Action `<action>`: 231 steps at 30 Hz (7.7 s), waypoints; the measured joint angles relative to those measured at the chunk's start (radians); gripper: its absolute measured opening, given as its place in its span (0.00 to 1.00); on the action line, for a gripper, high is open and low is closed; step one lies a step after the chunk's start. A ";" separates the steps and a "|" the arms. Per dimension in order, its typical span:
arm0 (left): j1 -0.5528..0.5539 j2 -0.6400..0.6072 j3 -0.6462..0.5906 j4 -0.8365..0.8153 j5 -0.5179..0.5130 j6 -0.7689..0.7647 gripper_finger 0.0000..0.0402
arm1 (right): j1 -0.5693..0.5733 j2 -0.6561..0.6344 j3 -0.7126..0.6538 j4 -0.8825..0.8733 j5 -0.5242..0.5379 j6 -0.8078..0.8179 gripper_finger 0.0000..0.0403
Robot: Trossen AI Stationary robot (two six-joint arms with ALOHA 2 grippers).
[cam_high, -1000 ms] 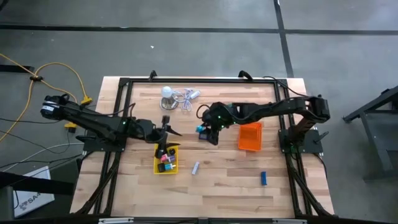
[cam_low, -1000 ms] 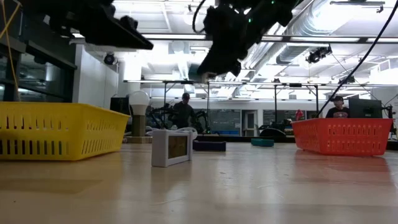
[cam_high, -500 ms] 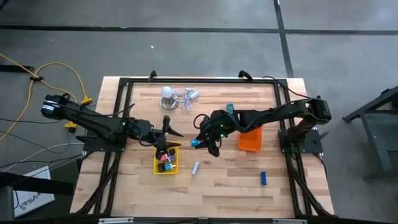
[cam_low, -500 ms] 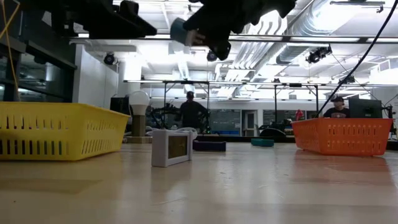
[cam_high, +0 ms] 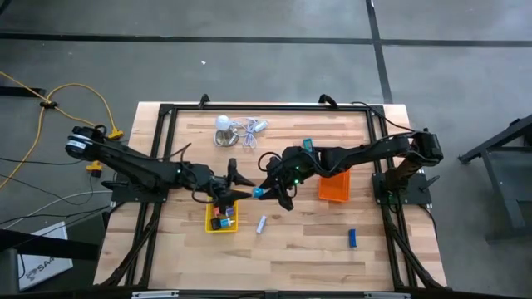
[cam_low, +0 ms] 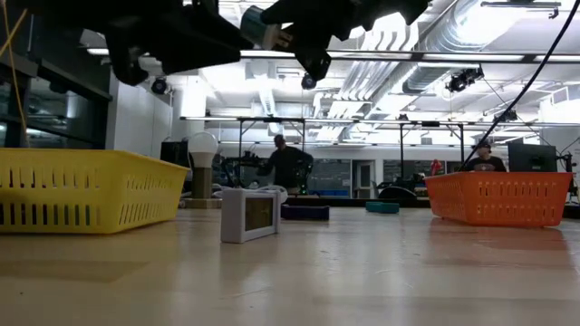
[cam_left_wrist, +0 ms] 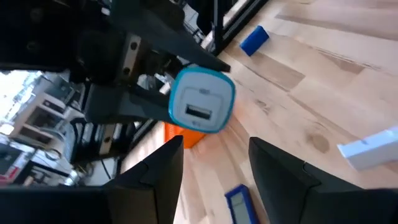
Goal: Pick & Place Office items
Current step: Put the blue charger adapter into the yellow bin
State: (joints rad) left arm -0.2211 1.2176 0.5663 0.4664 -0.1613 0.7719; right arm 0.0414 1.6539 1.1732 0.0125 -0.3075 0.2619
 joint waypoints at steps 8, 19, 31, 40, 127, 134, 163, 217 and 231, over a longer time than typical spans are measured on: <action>-0.003 0.024 0.001 0.074 -0.029 0.045 0.44 | 0.000 0.000 0.000 -0.009 -0.007 -0.001 0.30; -0.016 0.024 0.001 0.075 -0.012 0.070 0.44 | -0.004 0.000 0.000 -0.009 0.013 -0.008 0.30; -0.016 0.024 0.001 0.131 0.068 0.098 0.44 | -0.003 0.001 0.000 -0.001 0.020 -0.005 0.30; -0.016 0.024 0.001 0.141 0.069 0.122 0.44 | -0.004 0.001 0.000 0.006 0.021 -0.005 0.30; -0.008 0.023 0.002 0.159 0.113 0.001 0.25 | -0.004 0.002 -0.001 0.028 0.015 -0.023 0.30; -0.008 0.023 0.001 0.159 0.111 -0.010 0.30 | -0.004 0.002 -0.001 0.029 0.015 -0.023 0.30; -0.008 0.024 0.000 0.140 0.043 -0.001 0.49 | -0.004 0.001 0.001 0.039 0.009 -0.022 0.30; -0.011 0.023 0.000 0.146 0.063 0.018 0.44 | -0.004 0.001 0.001 0.051 -0.005 -0.019 0.30; -0.011 0.023 0.001 0.149 0.063 0.023 0.37 | -0.004 0.001 0.000 0.051 0.003 -0.022 0.30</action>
State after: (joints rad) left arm -0.2321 1.2407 0.5671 0.6151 -0.0986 0.7947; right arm 0.0376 1.6547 1.1736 0.0637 -0.3041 0.2395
